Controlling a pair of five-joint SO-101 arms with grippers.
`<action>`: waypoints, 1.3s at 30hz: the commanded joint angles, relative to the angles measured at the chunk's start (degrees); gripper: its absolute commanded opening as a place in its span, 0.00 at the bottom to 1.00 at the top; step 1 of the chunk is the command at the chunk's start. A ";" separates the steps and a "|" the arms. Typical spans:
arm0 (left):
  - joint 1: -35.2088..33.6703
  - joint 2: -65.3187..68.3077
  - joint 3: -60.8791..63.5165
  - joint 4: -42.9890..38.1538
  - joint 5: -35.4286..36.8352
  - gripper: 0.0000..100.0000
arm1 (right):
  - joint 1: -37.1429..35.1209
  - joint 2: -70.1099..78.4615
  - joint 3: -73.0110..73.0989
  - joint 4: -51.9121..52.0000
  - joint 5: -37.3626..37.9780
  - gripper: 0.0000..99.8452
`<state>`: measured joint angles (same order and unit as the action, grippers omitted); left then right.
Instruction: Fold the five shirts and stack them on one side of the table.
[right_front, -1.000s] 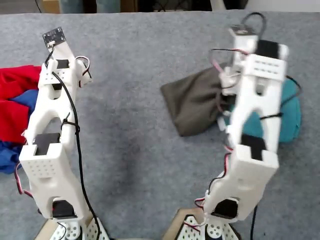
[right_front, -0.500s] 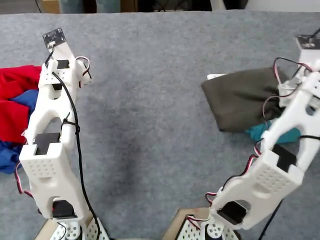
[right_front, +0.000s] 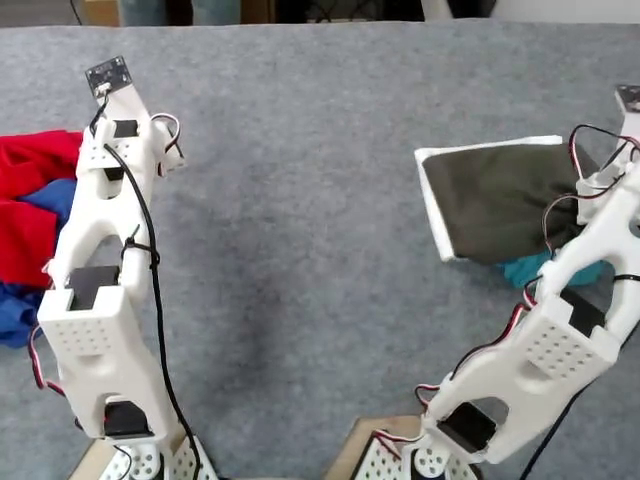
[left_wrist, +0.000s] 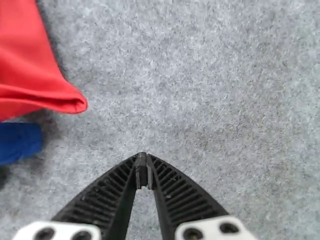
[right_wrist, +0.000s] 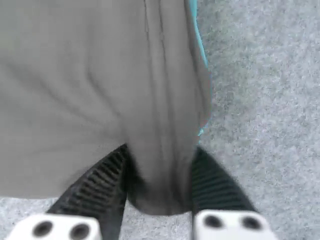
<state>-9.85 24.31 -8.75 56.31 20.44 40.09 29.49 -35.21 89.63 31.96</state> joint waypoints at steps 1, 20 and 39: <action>-0.48 -0.62 -0.48 -0.62 0.18 0.03 | 1.14 -0.75 -3.82 0.88 0.44 0.39; -27.38 -6.51 -17.89 27.69 -20.04 0.22 | -3.96 -20.62 -0.31 11.43 0.18 0.11; -38.02 1.85 -28.79 24.26 -22.42 0.03 | -12.04 -29.05 14.64 11.43 -2.37 0.02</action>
<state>-47.65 28.18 -30.20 78.02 -1.98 28.57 3.82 -20.62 100.79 30.20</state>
